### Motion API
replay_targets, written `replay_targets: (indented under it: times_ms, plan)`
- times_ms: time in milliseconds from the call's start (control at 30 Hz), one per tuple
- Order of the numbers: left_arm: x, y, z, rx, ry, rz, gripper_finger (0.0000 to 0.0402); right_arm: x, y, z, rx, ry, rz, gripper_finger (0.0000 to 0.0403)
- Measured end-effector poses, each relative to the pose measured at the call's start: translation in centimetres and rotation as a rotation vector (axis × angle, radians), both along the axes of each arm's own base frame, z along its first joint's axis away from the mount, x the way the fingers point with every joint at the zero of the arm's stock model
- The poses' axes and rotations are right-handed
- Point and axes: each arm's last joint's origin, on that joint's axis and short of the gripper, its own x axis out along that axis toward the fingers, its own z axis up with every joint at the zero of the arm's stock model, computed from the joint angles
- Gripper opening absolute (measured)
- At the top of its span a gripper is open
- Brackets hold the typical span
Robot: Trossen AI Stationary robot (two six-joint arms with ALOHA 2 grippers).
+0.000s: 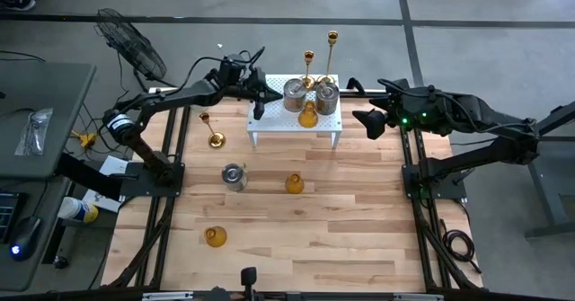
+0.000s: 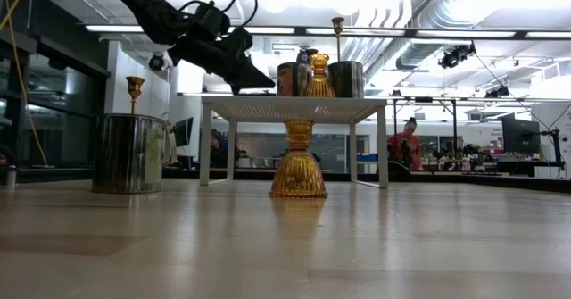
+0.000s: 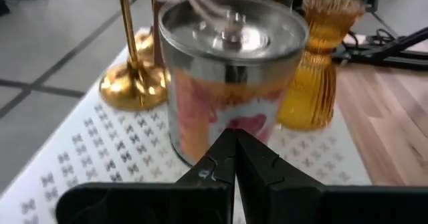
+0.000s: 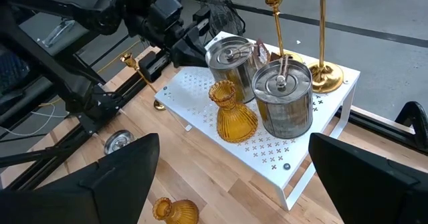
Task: Pick & Place candle stick holders
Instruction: Put the orange and silver scented candle on the shelf
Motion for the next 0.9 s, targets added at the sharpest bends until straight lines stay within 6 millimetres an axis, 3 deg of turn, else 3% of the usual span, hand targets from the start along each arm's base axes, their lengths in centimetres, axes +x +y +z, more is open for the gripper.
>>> replay_targets:
  times_ms: [900]
  plan:
    - [1.16,-0.82,0.23,0.016,-0.043,-0.019,0.0,-0.03,-0.06,0.02,-0.012,0.001,-0.019,0.0375]
